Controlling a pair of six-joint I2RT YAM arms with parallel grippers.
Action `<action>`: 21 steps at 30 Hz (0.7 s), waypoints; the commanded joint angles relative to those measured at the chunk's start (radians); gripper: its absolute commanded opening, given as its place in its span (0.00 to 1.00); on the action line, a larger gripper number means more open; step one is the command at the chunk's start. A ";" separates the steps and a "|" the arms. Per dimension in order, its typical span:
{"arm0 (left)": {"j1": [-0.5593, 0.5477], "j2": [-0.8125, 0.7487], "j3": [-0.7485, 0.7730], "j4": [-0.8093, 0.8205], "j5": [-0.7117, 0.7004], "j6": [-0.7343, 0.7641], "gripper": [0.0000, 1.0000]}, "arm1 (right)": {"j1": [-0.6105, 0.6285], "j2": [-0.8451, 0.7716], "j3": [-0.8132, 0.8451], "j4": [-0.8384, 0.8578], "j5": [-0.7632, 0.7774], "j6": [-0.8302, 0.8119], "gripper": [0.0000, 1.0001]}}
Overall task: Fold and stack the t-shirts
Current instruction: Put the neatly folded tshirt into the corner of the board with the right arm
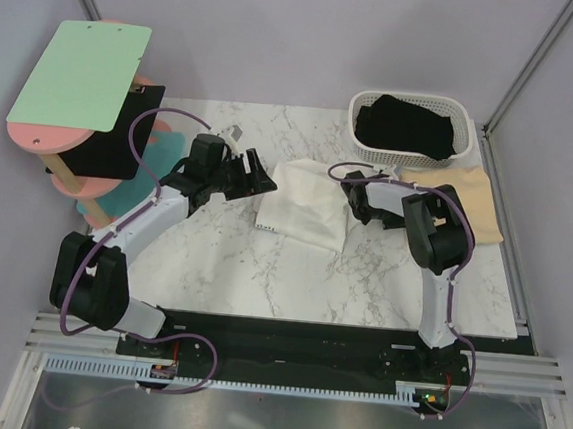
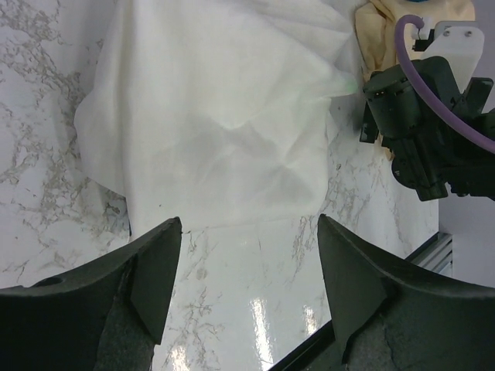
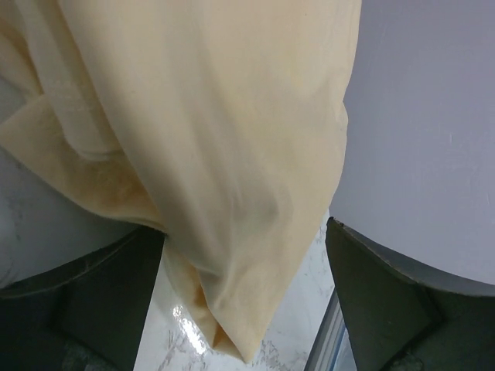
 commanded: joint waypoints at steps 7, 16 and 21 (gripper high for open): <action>0.006 -0.051 0.005 -0.010 -0.031 0.042 0.78 | -0.045 0.058 -0.006 0.129 -0.129 -0.089 0.00; 0.007 -0.066 -0.020 -0.021 -0.059 0.034 0.78 | 0.046 -0.055 -0.078 0.200 -0.301 -0.156 0.00; 0.010 -0.080 -0.037 -0.025 -0.077 0.034 0.78 | 0.157 -0.035 -0.002 0.174 -0.349 -0.135 0.00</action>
